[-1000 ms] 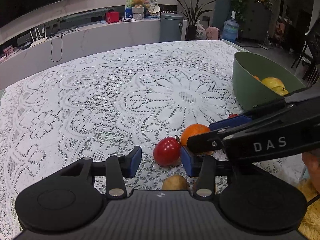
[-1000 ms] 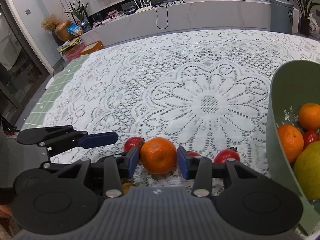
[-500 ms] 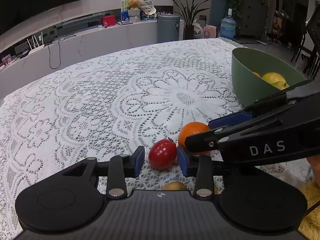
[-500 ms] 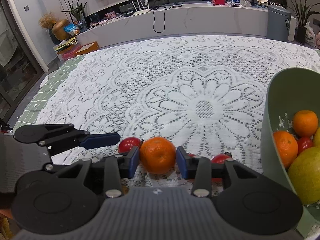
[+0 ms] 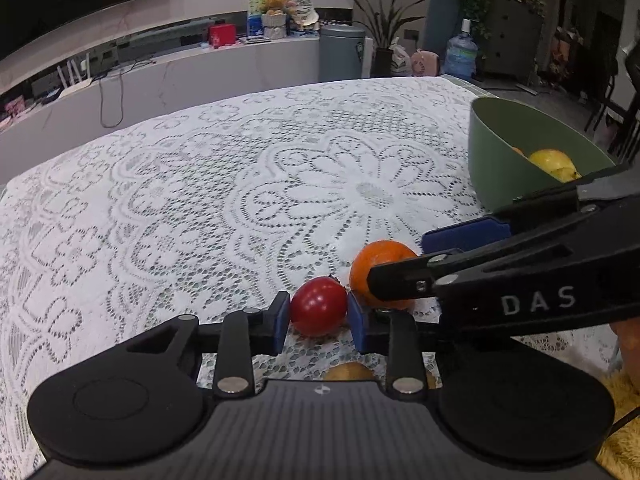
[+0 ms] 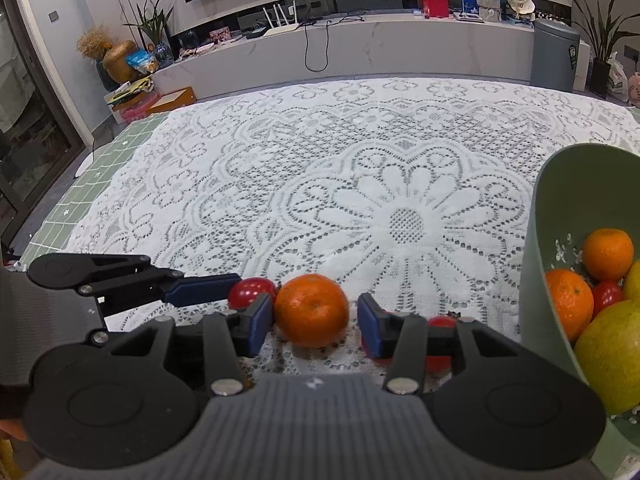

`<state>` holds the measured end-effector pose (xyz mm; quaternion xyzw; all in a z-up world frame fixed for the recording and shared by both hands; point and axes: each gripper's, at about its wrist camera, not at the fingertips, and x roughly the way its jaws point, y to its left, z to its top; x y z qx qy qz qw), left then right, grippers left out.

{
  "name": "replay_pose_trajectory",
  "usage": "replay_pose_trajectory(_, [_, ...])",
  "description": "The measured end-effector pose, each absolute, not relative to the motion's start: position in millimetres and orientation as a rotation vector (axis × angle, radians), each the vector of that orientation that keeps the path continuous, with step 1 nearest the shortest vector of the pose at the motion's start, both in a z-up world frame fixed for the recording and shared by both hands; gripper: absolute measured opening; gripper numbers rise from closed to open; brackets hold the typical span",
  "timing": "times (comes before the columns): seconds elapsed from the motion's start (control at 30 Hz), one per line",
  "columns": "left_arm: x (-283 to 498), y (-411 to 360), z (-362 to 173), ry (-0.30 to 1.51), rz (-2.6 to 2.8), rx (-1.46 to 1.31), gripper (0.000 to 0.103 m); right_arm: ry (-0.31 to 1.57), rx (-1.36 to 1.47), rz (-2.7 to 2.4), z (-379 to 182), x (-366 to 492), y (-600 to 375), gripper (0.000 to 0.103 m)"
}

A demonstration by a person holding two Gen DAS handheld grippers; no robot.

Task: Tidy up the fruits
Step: 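Lift the mandarin with the right gripper while the left lifts the tomato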

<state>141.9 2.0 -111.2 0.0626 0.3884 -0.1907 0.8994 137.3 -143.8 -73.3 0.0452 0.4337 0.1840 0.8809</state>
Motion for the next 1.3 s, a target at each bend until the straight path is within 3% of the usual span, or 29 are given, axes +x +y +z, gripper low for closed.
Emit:
replay_pose_trajectory(0.3, [145.1,15.8,-108.2,0.844,-0.354,0.079,0.034,0.900,0.116,0.395,-73.4,139.0,-143.7,0.051])
replay_pose_trajectory(0.5, [146.9,45.3,-105.9,0.888,-0.308,-0.101,0.034,0.888,0.120,0.378,-72.8,137.7,-147.0,0.050])
replay_pose_trajectory(0.8, [153.6,53.2,-108.4,0.912,-0.286,-0.173,0.034,0.862,-0.089,0.427,-74.4,124.8,-117.8,0.050])
replay_pose_trajectory(0.97, [156.8,47.6,-110.7,0.909,-0.290,-0.146,0.034,0.887,-0.108,0.408,-78.5,127.0,-117.6,0.036])
replay_pose_trajectory(1.3, [150.2,46.0,-106.9,0.884,-0.274,-0.131,0.034,0.878,-0.102,0.403,-76.9,127.3,-118.5,0.035])
